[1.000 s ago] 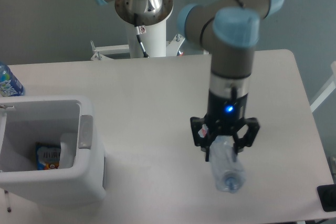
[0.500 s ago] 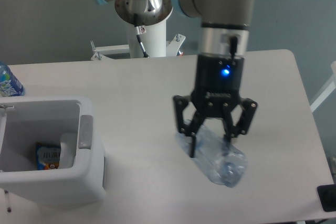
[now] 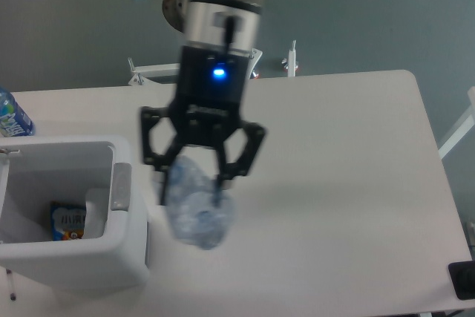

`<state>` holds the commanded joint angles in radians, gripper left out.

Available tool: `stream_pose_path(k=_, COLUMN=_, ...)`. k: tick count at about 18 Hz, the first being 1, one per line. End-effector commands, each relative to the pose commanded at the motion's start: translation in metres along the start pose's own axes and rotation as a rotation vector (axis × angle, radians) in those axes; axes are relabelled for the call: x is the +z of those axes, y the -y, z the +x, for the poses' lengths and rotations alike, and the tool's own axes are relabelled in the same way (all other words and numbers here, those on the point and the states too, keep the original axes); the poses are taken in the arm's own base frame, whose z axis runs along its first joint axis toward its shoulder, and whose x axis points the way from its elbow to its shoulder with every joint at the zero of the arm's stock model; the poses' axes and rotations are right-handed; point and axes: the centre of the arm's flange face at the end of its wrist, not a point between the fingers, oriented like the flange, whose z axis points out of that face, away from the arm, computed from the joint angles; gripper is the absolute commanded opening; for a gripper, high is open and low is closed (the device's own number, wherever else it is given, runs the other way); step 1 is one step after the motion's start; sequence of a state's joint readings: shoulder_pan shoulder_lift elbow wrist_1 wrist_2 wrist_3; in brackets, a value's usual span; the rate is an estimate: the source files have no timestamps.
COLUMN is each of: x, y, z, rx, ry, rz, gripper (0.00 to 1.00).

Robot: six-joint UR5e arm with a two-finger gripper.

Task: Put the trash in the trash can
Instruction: 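Lift the bottle and carry it toward the white bin, then lower the bottle into the bin and open the gripper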

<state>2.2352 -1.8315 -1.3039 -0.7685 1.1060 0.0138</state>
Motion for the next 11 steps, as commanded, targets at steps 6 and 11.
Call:
stream_pose_path(k=6, x=0.042, y=-0.038, z=0.052, rx=0.036, ry=-0.072, rz=-0.093, gripper=0.63)
stream_pose_path(k=11, x=0.059, y=-0.050, z=0.064, rx=0.053, ry=-0.090, rz=-0.125, gripper=0.73)
